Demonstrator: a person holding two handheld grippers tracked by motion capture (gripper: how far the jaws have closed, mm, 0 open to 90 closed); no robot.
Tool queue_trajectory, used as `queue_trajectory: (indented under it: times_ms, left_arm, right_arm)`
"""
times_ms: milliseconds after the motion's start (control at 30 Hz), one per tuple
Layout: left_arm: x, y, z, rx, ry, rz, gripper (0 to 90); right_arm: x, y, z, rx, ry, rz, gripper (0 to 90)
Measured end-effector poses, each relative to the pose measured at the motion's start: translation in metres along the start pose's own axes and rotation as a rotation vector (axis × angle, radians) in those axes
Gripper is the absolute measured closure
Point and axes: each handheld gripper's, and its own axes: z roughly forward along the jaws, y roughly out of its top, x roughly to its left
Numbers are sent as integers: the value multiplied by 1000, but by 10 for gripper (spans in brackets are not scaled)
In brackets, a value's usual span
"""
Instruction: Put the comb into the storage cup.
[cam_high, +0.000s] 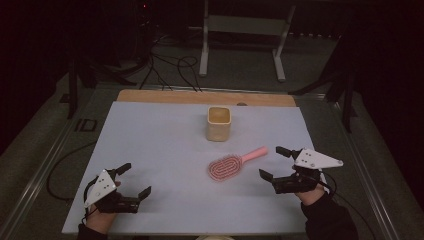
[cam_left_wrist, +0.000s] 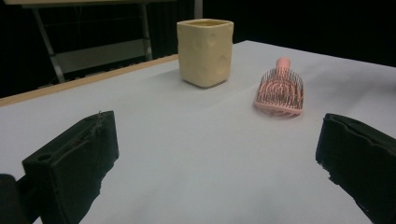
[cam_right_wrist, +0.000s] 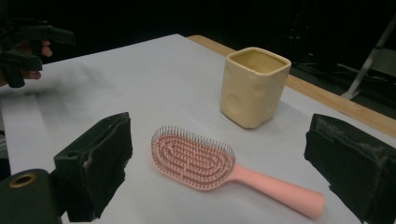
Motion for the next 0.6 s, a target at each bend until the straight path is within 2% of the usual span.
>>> queue_trajectory:
  times_ms: [100,267,600]
  left_arm:
    - [0,0,0,0,0,-1,1]
    - [0,0,0,-1,-1,-2,1]
    - [0,0,0,-3,0,-3,1]
  right_arm:
    - [-3,1,3,5,-1,3,75]
    - [-13,1,11,27,-3,44,76]
    - [-29,2,25,47,-26,61,76]
